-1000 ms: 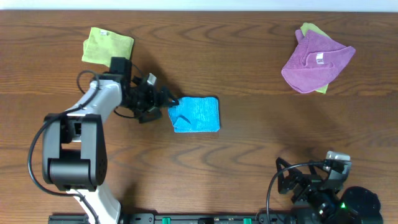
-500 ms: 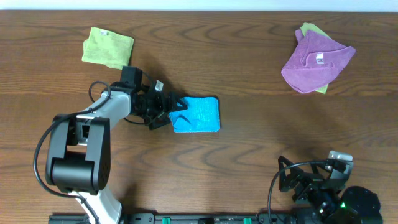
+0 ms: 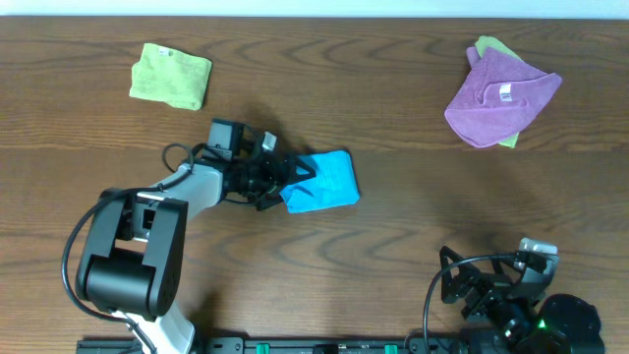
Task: Fold the cloth
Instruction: 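Grasp the folded blue bundle with the left gripper, then carry the blue bundle with the left gripper to the green cloth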
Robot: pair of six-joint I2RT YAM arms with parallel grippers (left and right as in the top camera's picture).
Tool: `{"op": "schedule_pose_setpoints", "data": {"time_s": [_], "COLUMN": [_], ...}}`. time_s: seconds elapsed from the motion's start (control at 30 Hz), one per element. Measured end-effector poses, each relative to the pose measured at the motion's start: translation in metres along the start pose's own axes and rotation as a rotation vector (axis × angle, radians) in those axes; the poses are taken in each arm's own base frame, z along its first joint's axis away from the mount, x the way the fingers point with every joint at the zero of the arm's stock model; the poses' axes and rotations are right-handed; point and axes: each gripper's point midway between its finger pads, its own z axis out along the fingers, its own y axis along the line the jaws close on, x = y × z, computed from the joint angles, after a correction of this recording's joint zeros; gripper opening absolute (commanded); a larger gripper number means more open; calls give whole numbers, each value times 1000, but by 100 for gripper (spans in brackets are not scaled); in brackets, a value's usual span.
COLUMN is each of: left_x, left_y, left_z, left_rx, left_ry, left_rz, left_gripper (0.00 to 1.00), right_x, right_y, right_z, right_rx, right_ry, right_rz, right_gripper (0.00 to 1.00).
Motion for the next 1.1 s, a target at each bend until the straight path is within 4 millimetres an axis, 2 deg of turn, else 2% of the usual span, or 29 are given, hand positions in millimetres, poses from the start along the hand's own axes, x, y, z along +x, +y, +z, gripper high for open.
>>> {"op": "schedule_pose_setpoints", "data": {"time_s": [0.1, 0.13, 0.2, 0.23, 0.3, 0.47, 0.5, 0.77, 0.9, 0.97, 1.1], "left_x": [4, 5, 6, 8, 12, 12, 11, -5, -27, -45, -89], "left_y": [2, 3, 7, 11, 16, 11, 10, 8, -1, -12, -47], "left_z": [7, 10, 15, 18, 25, 34, 35, 33, 15, 2, -40], "left_rx": [-33, -47, -80, -98, -122, -135, -134, -119, -110, -109, -127], "left_ry": [-5, -9, -19, -19, -14, -35, -41, -90, -102, -121, -196], "left_rz": [17, 28, 37, 36, 43, 103, 115, 148, 121, 117, 134], "left_gripper": [66, 37, 18, 16, 13, 11, 6, 6, 6, 6, 5], "right_x": [0, 0, 0, 0, 0, 0, 0, 0, 0, 0, 0], "right_y": [0, 0, 0, 0, 0, 0, 0, 0, 0, 0, -1], "right_z": [0, 0, 0, 0, 0, 0, 0, 0, 0, 0, 0], "right_rx": [0, 0, 0, 0, 0, 1, 1, 1, 2, 2, 3], "right_ry": [0, 0, 0, 0, 0, 1, 0, 0, 0, 0, 1], "right_rz": [0, 0, 0, 0, 0, 0, 0, 0, 0, 0, 0], "right_gripper": [99, 99, 99, 99, 99, 99, 99, 99, 99, 99, 99]}}
